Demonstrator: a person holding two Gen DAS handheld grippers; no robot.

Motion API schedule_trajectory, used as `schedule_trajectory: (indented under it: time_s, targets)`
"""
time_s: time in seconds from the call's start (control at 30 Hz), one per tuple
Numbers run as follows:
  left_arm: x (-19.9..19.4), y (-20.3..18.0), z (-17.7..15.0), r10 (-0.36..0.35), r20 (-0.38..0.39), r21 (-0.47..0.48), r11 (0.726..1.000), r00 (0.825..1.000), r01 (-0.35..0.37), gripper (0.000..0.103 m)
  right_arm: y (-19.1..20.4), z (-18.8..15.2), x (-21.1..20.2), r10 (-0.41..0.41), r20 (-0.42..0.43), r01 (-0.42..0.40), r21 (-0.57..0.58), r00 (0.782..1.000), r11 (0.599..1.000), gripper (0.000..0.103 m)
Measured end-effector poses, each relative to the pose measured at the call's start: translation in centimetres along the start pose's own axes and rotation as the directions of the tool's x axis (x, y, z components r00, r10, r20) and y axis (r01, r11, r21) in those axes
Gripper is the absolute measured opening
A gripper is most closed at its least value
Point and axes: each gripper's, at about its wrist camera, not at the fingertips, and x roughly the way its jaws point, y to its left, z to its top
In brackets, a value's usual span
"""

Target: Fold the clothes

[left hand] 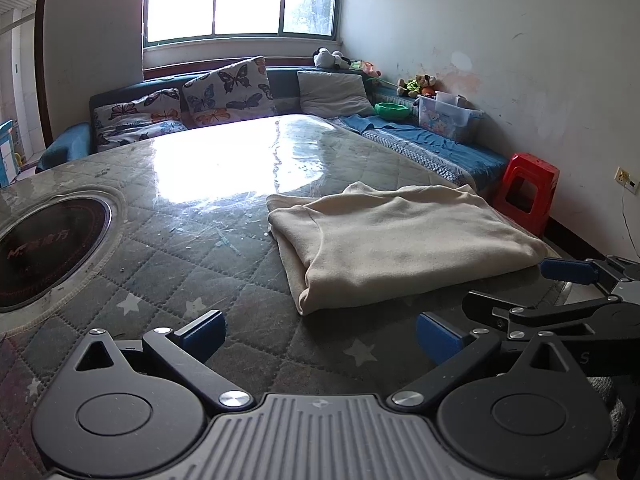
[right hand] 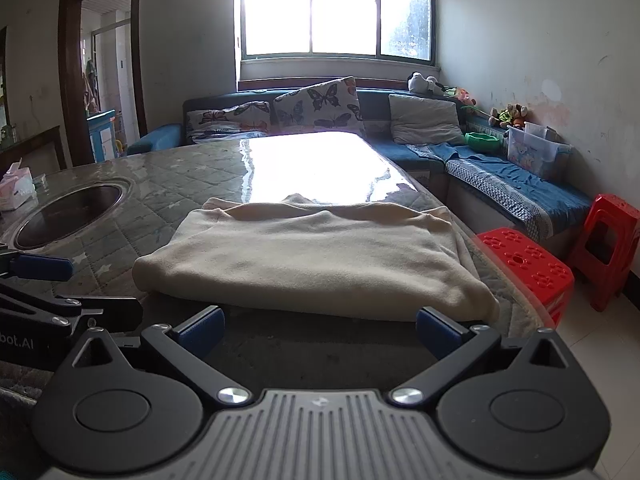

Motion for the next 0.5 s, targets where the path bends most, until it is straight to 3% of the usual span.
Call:
schedule_trajectory:
  time_s: [0.5]
  targets:
    - [1.3, -0.3, 1.2, -0.022, -0.029, 0.019, 1.000, 0.999, 0.022, 0.103, -0.5, 0.6, 1.2, 0.004, -0.033, -0.004, 0.014, 0.999, 1.000, 0.103]
